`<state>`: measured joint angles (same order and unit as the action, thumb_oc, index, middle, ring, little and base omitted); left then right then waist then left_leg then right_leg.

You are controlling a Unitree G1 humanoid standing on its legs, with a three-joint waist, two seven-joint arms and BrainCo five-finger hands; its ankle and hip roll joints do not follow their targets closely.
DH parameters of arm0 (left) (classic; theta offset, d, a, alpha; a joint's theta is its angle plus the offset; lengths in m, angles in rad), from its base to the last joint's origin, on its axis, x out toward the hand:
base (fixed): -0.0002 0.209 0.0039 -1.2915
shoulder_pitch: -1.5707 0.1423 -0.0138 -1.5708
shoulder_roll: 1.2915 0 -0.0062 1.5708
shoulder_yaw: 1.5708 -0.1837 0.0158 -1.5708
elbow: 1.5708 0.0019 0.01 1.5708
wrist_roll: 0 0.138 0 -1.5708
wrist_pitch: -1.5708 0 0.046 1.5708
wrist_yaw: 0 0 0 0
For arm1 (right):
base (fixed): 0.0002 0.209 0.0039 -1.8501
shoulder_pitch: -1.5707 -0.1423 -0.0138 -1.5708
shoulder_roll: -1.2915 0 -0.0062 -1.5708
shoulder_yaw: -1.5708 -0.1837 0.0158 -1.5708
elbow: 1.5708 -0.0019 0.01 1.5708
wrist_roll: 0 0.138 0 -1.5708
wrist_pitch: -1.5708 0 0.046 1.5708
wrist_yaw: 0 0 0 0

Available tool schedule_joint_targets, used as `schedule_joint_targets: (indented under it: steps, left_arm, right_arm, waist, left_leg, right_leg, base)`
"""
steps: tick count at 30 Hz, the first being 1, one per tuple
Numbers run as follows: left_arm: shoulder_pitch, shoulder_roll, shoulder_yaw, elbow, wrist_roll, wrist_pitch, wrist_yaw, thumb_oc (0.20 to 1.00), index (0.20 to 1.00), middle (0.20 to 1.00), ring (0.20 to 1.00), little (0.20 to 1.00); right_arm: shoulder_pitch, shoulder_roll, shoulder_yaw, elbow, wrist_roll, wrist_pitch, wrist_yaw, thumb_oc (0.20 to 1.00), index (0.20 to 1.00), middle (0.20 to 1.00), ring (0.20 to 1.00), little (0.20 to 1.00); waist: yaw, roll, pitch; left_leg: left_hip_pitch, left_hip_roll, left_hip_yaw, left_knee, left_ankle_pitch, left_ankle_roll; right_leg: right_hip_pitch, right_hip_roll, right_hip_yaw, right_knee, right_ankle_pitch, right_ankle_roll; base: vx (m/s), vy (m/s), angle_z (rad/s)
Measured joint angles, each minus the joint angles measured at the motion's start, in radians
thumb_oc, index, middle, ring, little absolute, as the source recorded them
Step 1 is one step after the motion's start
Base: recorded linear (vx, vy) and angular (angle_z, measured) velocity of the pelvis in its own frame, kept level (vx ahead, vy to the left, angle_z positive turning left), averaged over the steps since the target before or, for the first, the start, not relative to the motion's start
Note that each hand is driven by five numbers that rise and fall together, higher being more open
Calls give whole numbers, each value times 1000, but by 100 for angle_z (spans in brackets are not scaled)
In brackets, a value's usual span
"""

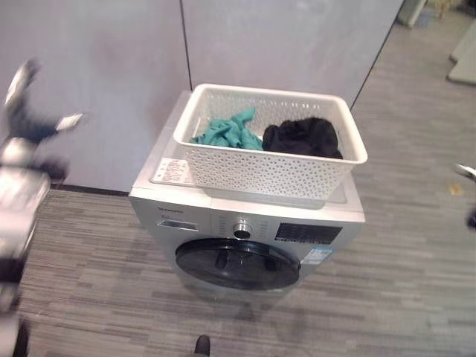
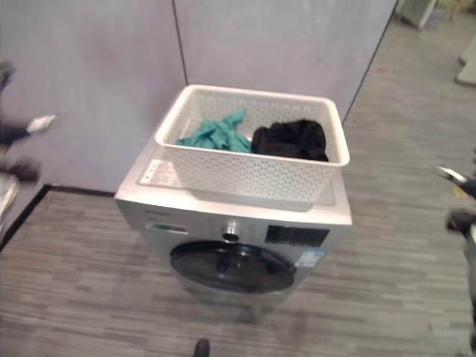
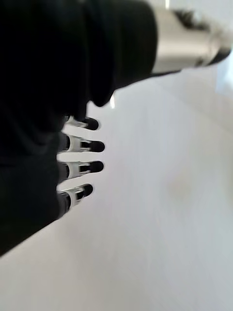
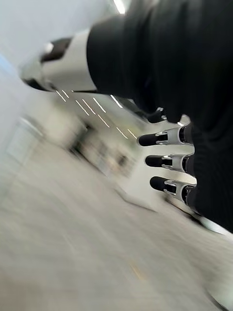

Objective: Grab the laundry basket,head to the washer,open it,put in the laundry and shut it.

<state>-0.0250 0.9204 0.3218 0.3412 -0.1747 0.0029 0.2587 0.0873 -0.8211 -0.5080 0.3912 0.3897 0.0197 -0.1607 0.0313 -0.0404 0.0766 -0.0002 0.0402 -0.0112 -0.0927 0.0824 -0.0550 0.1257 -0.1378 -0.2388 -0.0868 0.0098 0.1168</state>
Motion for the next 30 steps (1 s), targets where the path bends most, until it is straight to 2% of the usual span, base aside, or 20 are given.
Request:
schedule_joint_targets:
  steps: [1,2,4,8,9,10,11,12,14,15,16,17,22,25,30]
  left_arm:
    - [93,-48,84,-29,7,-10,0,1000,1000,1000,1000,1000]
    - [209,-144,159,-7,17,-7,2,1000,1000,1000,1000,1000]
    - [268,-188,158,26,18,4,-1,1000,1000,1000,1000,1000]
    - [402,-373,169,83,17,6,-21,1000,1000,1000,1000,1000]
    - [423,-427,134,110,2,0,-40,1000,1000,1000,1000,1000]
    - [412,-467,114,165,-21,-14,-46,1000,1000,1000,1000,1000]
    - [397,-477,43,250,-38,-1,-67,1000,1000,1000,1000,1000]
    - [379,-491,-21,335,-45,-1,-81,1000,1000,1000,1000,1000]
    - [244,-541,-220,664,-41,4,-92,1000,1000,1000,1000,1000]
    - [195,-635,-283,763,-39,22,-117,1000,1000,1000,1000,1000]
    - [77,-703,-382,1005,-19,7,-123,1000,1000,1000,1000,1000]
    - [27,-729,-423,1060,-8,18,-116,1000,1000,1000,1000,1000]
    - [31,-727,-588,969,122,23,-122,1000,1000,1000,1000,1000]
    - [16,-692,-693,886,234,21,-123,1000,1000,1000,1000,1000]
    - [-3,-697,-688,890,264,20,-123,1000,1000,1000,1000,1000]
  right_arm:
    - [54,46,-42,-26,-25,-14,0,1000,1000,1000,1000,1000]
    - [150,109,-88,-9,-55,-12,-13,1000,1000,1000,1000,1000]
    - [194,149,-78,20,-70,-5,-10,1000,1000,1000,1000,1000]
    - [304,355,2,45,-90,1,47,1000,1000,1000,1000,1000]
    - [330,392,65,101,-91,-4,72,1000,1000,1000,1000,1000]
    - [306,407,125,186,-91,-7,85,1000,1000,1000,1000,1000]
    - [285,414,194,274,-90,23,112,1000,1000,1000,1000,1000]
    - [261,430,245,336,-91,26,126,1000,1000,1000,1000,1000]
    - [137,479,430,577,-94,27,142,1000,1000,1000,1000,1000]
    - [77,540,498,645,-113,39,165,1000,1000,1000,1000,1000]
    - [-35,588,628,808,-142,27,165,1000,1000,1000,1000,1000]
    - [-94,640,694,882,-170,26,166,1000,1000,1000,1000,1000]
    - [-121,633,800,895,-260,28,159,1000,1000,1000,1000,1000]
    - [-137,624,879,885,-350,35,148,1000,1000,1000,1000,1000]
    - [-133,623,884,858,-407,35,142,1000,1000,1000,1000,1000]
  waist:
    - [-4,-2,3]
    - [-4,-2,5]
    - [-2,-3,5]
    - [3,-17,6]
    - [10,-12,7]
    - [10,-20,5]
    - [10,-15,2]
    - [10,-12,0]
    - [7,-12,-2]
    - [7,-8,0]
    - [8,-6,-9]
    - [9,-2,-14]
    - [11,17,-42]
    - [13,24,-50]
    - [7,24,-52]
  left_leg:
    - [0,2,4,0,-6,-1]
    - [3,7,7,0,-13,0]
    - [-1,9,8,-5,-14,0]
    - [1,16,19,-5,-15,-1]
    - [-1,16,21,0,-13,0]
    - [1,14,20,0,-12,0]
    - [1,14,19,0,-13,-1]
    - [0,14,19,0,-11,0]
    - [1,14,20,2,-3,-9]
    - [-2,14,21,2,-8,-9]
    - [3,15,20,3,-7,-9]
    - [2,18,18,2,-8,-9]
    - [11,13,7,2,-3,-4]
    - [15,13,-5,1,-3,-6]
    - [17,21,-6,-4,-3,-7]
  right_leg:
    - [-3,2,5,0,-3,1]
    - [-3,0,7,0,-6,0]
    - [-3,0,9,0,-14,7]
    - [-7,1,22,-4,-18,0]
    - [-12,1,22,0,-16,1]
    - [-6,1,22,-1,-13,5]
    - [-5,1,22,-1,-12,8]
    - [-7,0,21,-1,-10,9]
    - [-7,2,22,-1,-8,10]
    - [-10,1,23,-1,-6,7]
    - [-4,2,23,-1,-5,9]
    - [-2,5,20,0,-7,4]
    - [12,3,5,0,-3,-1]
    - [19,7,-1,0,-7,-3]
    - [23,15,-4,0,-11,-10]
  base:
    - [-28,-20,-3]
    - [-26,-27,-4]
    - [-79,-31,-3]
    - [-62,-29,-6]
    - [-71,-22,-1]
    - [-52,-15,1]
    - [-76,-9,1]
    - [-92,-3,1]
    - [-79,-3,-2]
    - [-50,-3,-1]
    - [-37,5,2]
    - [-17,8,7]
    - [-12,3,7]
    - [-36,0,5]
    - [-15,-5,1]
